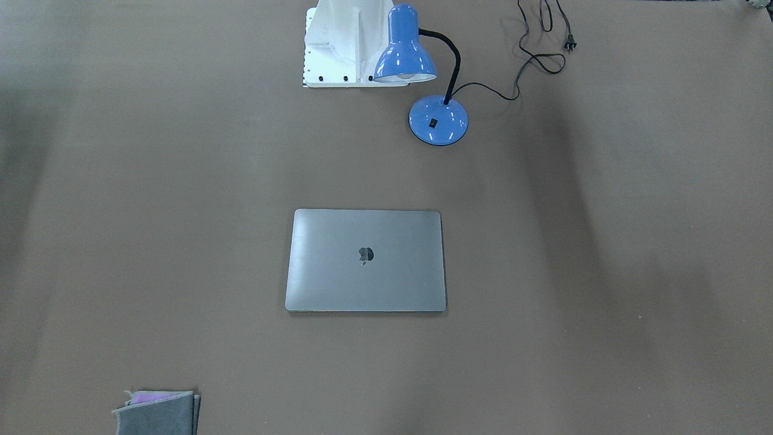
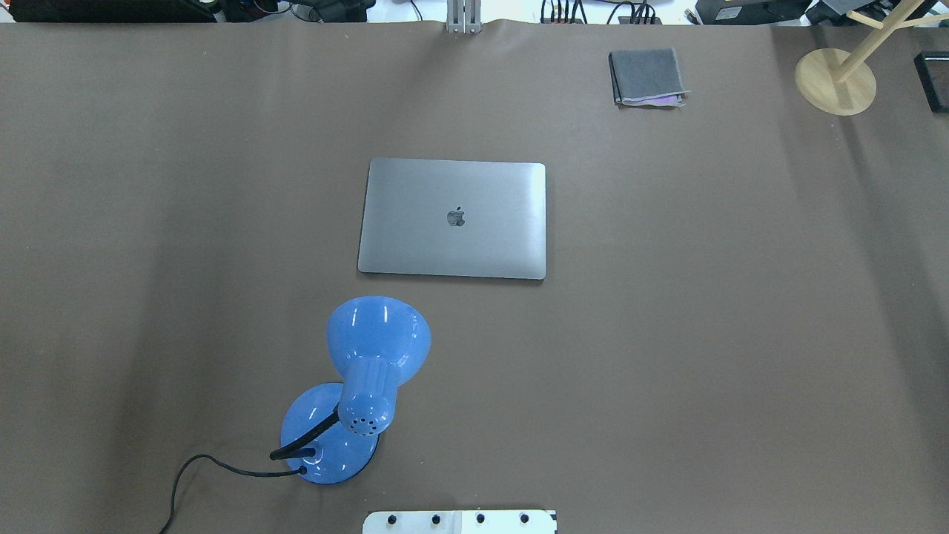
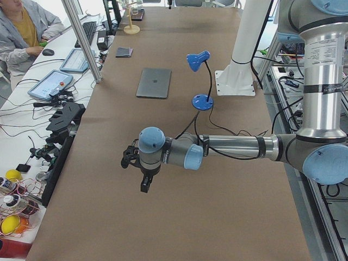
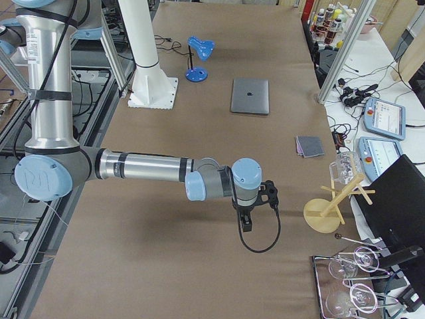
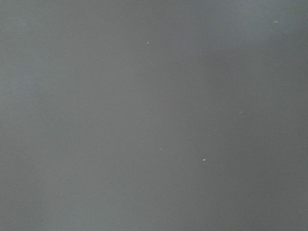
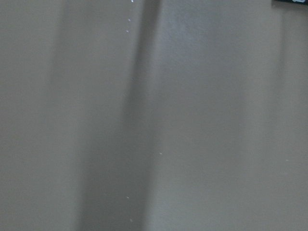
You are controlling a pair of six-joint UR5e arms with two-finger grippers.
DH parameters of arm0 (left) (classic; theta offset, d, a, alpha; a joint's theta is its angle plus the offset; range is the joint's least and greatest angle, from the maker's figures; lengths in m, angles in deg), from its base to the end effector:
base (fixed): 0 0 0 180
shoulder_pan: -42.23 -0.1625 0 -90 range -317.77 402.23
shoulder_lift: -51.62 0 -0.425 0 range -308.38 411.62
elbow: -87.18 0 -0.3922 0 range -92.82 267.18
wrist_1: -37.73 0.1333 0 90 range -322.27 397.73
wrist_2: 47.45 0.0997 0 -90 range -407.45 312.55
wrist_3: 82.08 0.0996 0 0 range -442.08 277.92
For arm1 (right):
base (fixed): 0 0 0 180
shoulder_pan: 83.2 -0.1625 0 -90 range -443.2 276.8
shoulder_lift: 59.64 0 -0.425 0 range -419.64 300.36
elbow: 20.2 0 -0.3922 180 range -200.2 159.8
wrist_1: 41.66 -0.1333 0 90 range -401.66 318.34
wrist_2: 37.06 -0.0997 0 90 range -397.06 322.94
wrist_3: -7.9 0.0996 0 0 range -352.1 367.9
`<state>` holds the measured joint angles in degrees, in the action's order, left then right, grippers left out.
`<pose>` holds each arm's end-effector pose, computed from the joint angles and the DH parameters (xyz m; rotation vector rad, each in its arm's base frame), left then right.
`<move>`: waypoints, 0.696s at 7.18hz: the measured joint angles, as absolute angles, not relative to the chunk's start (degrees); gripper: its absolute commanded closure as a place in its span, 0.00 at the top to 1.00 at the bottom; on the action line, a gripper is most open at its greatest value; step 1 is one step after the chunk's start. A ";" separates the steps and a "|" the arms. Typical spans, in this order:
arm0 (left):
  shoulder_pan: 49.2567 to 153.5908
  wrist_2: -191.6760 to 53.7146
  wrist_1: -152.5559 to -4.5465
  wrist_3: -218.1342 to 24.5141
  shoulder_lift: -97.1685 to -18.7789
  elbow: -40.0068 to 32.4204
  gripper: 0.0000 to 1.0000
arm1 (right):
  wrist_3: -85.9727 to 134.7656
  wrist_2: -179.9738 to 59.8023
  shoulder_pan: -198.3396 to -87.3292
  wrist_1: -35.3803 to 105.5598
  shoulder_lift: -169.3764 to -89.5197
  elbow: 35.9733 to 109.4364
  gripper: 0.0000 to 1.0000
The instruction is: Close laptop
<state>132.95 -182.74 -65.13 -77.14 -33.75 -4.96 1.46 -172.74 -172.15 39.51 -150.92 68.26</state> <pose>-0.0684 -0.4674 0.6541 0.2103 0.7793 0.1411 0.0531 -0.4897 0.6655 0.1368 -0.7919 -0.1654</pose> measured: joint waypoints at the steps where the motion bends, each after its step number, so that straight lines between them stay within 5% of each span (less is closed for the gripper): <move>1: 134.44 -183.54 -64.10 -75.14 -34.14 -3.53 0.98 | -1.50 -172.46 -173.43 41.79 -150.40 67.80 1.00; 5: 135.43 -183.71 -53.40 -74.08 -38.93 -3.66 0.98 | -2.78 -171.24 -174.10 43.09 -149.47 67.98 1.00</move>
